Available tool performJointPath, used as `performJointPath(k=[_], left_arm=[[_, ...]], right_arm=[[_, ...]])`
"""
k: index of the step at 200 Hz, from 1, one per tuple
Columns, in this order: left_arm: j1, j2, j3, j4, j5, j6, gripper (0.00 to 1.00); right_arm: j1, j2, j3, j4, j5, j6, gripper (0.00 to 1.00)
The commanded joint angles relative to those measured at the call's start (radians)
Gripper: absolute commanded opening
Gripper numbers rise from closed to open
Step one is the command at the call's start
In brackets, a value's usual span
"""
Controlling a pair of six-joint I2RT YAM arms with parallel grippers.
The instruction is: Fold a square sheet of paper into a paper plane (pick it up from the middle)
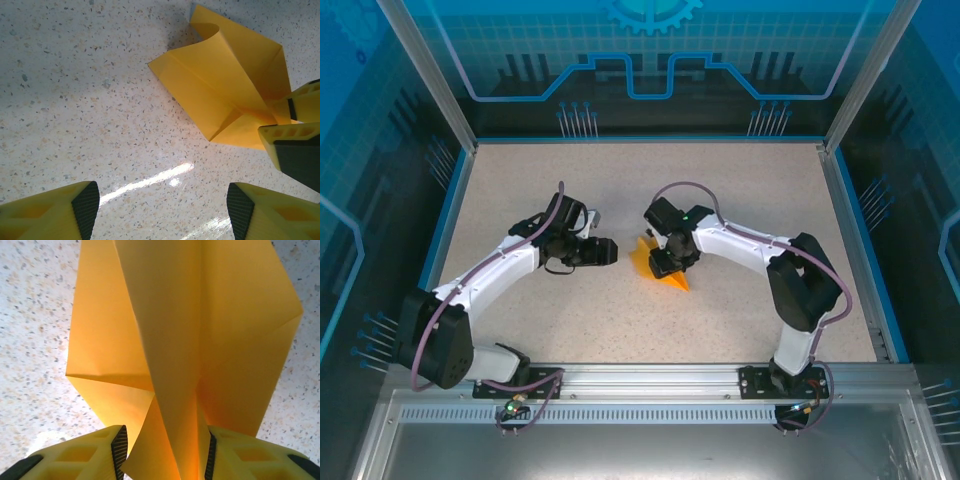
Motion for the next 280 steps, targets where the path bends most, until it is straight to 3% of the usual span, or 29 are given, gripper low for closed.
performJointPath(k=[1, 48, 166, 223, 257, 280], left_arm=[[0.011, -0.021, 0.01, -0.024, 0.0, 0.028, 0.72], [0.012, -0.007, 0.005, -0.01, 0.017, 0.023, 0.72], [0.011, 0.131, 0.091, 0.148, 0.065, -0.055, 0.7], [0.013, 0.106, 0.137, 0.044, -0.008, 0.017, 0.71], [0.018, 0.064, 0.174, -0.06, -0.067, 0.146, 0.73], [0.04, 0.036, 0.178, -0.079, -0.145, 0.229, 0.74]], right_arm=[[0.016, -0.051, -0.045, 0.105, 0.04, -0.035, 0.46], [0.035, -0.113, -0.131, 0.281, 0.06, -0.049, 0.48], [0.022, -0.193, -0.335, 0.667, -0.094, -0.073, 0.52], [-0.012, -0.268, -0.327, 0.572, -0.098, -0.101, 0.53], [-0.096, -0.376, -0.286, 0.423, -0.162, -0.259, 0.6], [-0.21, -0.447, -0.308, 0.407, -0.209, -0.322, 0.68]])
